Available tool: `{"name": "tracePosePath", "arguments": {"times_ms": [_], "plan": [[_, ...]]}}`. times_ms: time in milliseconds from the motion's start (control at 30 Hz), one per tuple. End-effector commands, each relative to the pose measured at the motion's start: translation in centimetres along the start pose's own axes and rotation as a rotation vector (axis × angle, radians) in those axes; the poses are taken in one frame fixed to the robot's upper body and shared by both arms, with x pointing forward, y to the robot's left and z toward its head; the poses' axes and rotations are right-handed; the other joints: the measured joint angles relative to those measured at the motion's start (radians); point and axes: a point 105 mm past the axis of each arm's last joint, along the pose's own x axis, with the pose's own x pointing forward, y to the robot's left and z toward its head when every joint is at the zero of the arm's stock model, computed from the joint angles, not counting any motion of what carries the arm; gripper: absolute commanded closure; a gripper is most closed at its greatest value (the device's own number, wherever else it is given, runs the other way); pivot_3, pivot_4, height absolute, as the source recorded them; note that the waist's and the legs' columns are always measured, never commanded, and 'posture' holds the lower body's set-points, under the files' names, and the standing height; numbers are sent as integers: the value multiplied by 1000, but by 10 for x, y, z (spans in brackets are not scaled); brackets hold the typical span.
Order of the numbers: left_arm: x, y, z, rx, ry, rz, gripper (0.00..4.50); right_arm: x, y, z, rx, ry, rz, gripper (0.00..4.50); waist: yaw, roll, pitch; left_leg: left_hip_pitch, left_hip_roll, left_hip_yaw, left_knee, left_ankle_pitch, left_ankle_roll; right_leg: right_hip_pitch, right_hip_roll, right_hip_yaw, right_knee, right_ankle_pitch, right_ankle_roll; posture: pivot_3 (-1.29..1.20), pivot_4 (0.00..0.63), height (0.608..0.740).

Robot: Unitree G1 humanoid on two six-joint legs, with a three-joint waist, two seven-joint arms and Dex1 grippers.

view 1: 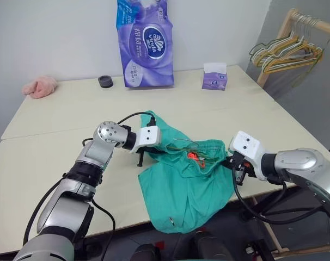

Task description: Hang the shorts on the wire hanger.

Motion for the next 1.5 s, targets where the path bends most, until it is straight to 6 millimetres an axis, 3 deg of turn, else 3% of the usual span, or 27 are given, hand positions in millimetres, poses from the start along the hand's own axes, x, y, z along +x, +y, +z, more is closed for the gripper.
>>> {"name": "tracePosePath", "arguments": {"times_ms": [33, 133, 233, 467, 600, 767, 1000, 1100, 1300, 1500], "plan": [[3, 1, 12, 44, -12, 8, 4500, 3, -1, 17, -77, -47, 11, 4463, -2, 0, 0, 0, 0, 0, 0, 0, 0, 0, 0, 0, 0, 0, 0, -222, 51, 740], [6, -1, 13, 42, -16, 2, 4500, 8, -6, 19, -87, -48, -8, 4463, -3, 0, 0, 0, 0, 0, 0, 0, 0, 0, 0, 0, 0, 0, 0, -221, 51, 740], [7, -2, 12, 39, -16, -2, 4500, 7, -13, 17, -94, -48, -39, 3777, -1, 0, 0, 0, 0, 0, 0, 0, 0, -1, 0, 0, 0, 0, 0, -220, 54, 740], [8, -7, 10, 32, -12, -10, 4500, -8, -3, 5, -81, -17, 7, 1370, 0, 0, 0, 0, 0, 0, 0, 0, 0, -1, -1, 0, 0, 0, 0, -222, 55, 740], [8, -9, 10, 32, -9, -16, 4500, -17, 1, -8, 52, -3, 20, 26, 1, 0, 0, 0, 0, 0, 0, 0, 0, -1, 0, 0, 0, 0, 0, -221, 58, 740], [8, -11, 10, 39, -6, -24, 4500, -20, -10, -42, 210, 72, -51, 26, 2, 0, 0, 0, 0, 0, 0, 0, 0, 0, -1, 0, 0, 0, 0, -222, 59, 740], [7, -11, 11, 43, -4, -28, 4500, -13, -20, -57, 304, 69, -79, 26, 1, 0, 0, 0, 0, 0, 0, 0, 0, 0, 0, 0, 0, 0, 0, -212, 58, 740], [6, -11, 10, 42, -1, -28, 4500, -9, -18, -56, 325, 48, -52, 26, 1, 0, 0, 0, 0, 0, 0, 0, 0, 0, 0, 0, 0, 0, 0, -214, 58, 740], [5, -10, 10, 42, 3, -29, 4500, 20, -4, -52, 309, 43, 56, 26, -1, 0, 0, 0, 0, 0, 0, 0, 0, 0, 0, 0, 0, 0, 0, -214, 58, 740], [5, -10, 10, 40, 1, -30, 4500, 45, -10, -51, 277, 56, 61, 26, -1, 0, 0, 0, 0, 0, 0, 0, 0, 0, 0, 0, 0, 0, 0, -203, 57, 740]]}}
